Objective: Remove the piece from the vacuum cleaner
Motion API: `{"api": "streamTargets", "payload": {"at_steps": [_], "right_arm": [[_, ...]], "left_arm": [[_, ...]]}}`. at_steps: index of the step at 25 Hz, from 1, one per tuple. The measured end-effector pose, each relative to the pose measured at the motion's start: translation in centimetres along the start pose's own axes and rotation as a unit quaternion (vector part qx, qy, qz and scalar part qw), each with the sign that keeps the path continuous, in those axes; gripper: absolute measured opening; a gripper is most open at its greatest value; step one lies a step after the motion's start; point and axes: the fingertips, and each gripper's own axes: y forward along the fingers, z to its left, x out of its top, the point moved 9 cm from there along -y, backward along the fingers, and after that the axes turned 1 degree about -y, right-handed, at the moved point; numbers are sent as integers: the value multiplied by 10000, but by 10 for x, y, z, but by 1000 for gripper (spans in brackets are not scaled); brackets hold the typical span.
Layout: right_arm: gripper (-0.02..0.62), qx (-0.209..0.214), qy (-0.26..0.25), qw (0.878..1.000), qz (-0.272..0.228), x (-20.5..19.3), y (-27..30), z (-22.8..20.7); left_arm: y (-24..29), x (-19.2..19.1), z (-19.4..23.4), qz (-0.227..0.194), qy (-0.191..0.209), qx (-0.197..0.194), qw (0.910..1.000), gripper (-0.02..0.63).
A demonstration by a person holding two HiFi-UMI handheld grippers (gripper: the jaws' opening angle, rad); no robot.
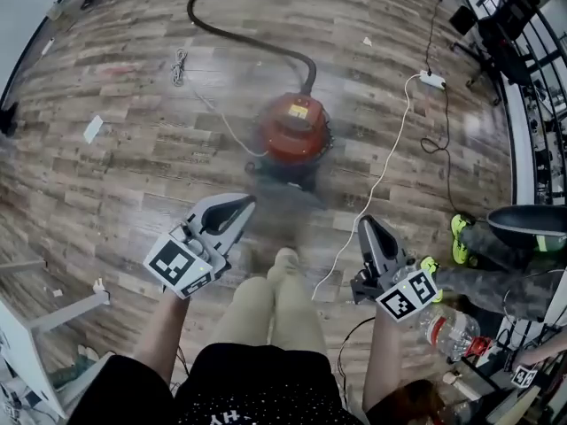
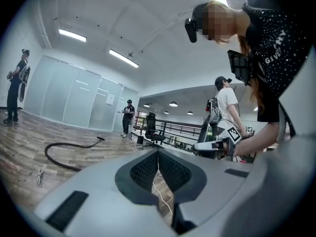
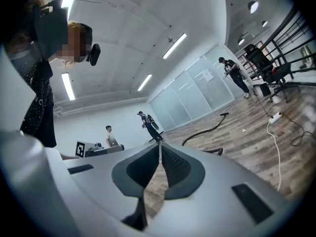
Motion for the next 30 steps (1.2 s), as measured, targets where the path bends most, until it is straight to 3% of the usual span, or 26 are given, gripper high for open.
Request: {"api": "streamTargets", "payload": {"at_steps": [4,8,14,18,21,23,25,28,30], "right_arm": [[11,-244,-353,9990,139,-79,14,-45],[17,-514,-437,9977,21,-165,20,-109],[64,-184,-250,9978,-588,-267,40,-188],[100,84,-788,9940,-751,-299,47,-203],[150,124,-1128,9911,-698,-317,47,-203],[200,57,-1181,9908,-659,-324,45,-201],[234,-134,-1217,9910,-539,-331,42,-201],[238,-563,-1423,9882,-107,-338,42,-204],[237,-751,-1400,9872,110,-341,46,-209]], "left_arm": [[15,-96,37,316,158,-162,9992,11],[30,-189,71,26,-315,-237,9992,11],[51,-297,107,-429,-49,-674,9968,11],[70,-341,117,-867,160,-988,9912,12],[71,-360,122,-1044,264,-934,9898,15],[67,-364,127,-1097,153,-849,9902,136],[62,-367,132,-968,203,-640,9930,237],[60,-373,141,-394,721,-194,9964,244],[62,-379,149,-113,747,39,9971,244]]}}
